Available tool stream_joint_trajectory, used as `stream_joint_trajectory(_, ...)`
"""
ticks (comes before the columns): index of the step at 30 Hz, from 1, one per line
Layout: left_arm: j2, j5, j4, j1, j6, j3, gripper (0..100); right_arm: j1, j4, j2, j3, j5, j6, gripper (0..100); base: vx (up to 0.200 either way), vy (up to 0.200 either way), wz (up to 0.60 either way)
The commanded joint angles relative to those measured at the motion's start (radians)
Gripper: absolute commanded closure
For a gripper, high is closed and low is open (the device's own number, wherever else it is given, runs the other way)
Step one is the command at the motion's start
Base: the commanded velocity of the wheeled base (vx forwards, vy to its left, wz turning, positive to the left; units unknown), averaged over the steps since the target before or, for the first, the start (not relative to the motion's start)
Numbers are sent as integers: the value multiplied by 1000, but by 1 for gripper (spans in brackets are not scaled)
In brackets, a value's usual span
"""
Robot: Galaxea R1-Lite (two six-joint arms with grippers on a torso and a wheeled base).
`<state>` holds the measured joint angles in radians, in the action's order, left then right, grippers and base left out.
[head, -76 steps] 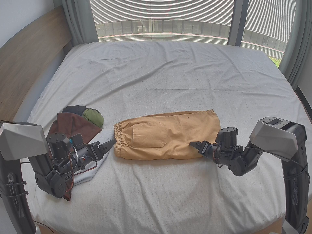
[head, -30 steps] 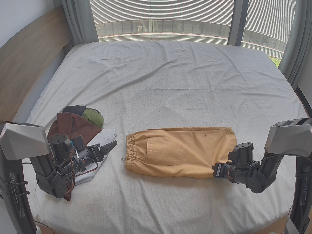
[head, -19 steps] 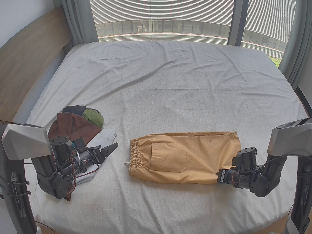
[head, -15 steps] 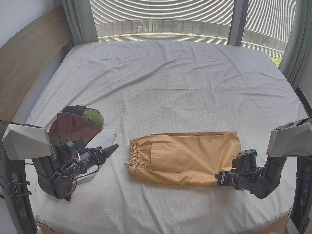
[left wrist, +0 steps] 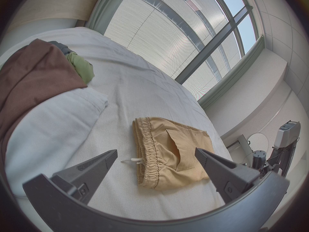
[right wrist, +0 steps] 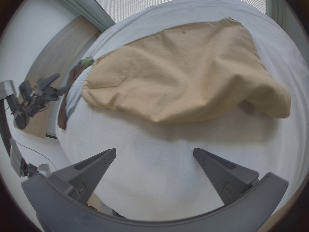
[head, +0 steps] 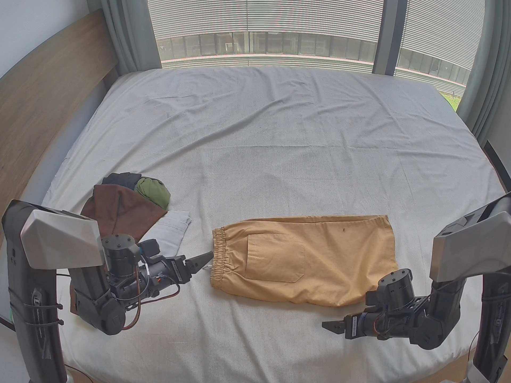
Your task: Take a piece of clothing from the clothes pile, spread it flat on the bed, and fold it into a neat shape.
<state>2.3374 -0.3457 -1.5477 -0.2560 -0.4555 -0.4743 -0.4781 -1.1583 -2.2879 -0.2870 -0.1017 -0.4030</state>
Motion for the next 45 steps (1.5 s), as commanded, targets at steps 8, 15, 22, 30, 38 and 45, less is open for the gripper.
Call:
stream_joint_trajectory(8,99,4,1,-60,-144,-83,0,-66,-253,47,31,-72,-7,0,0,0,0)
stream_joint_trajectory(15,175,27,9,-91,-147,-138,0,-66,-370,36,-4,-89,-14,0,0,0,0)
stream_joint_trajectory(22,243,76,37,-94,-140,-184,0,-63,-382,38,-18,-96,-31,0,0,0,0)
stream_joint_trajectory(30,240,91,106,-105,-140,-227,0,-62,-382,39,-29,-95,-31,0,0,0,0)
stream_joint_trajectory(38,240,83,136,-138,-176,-297,0,-59,-382,38,-26,-92,-31,0,0,0,0)
stream_joint_trajectory(45,238,87,149,-152,-252,-343,0,-57,-382,38,-20,-92,-33,0,0,0,0)
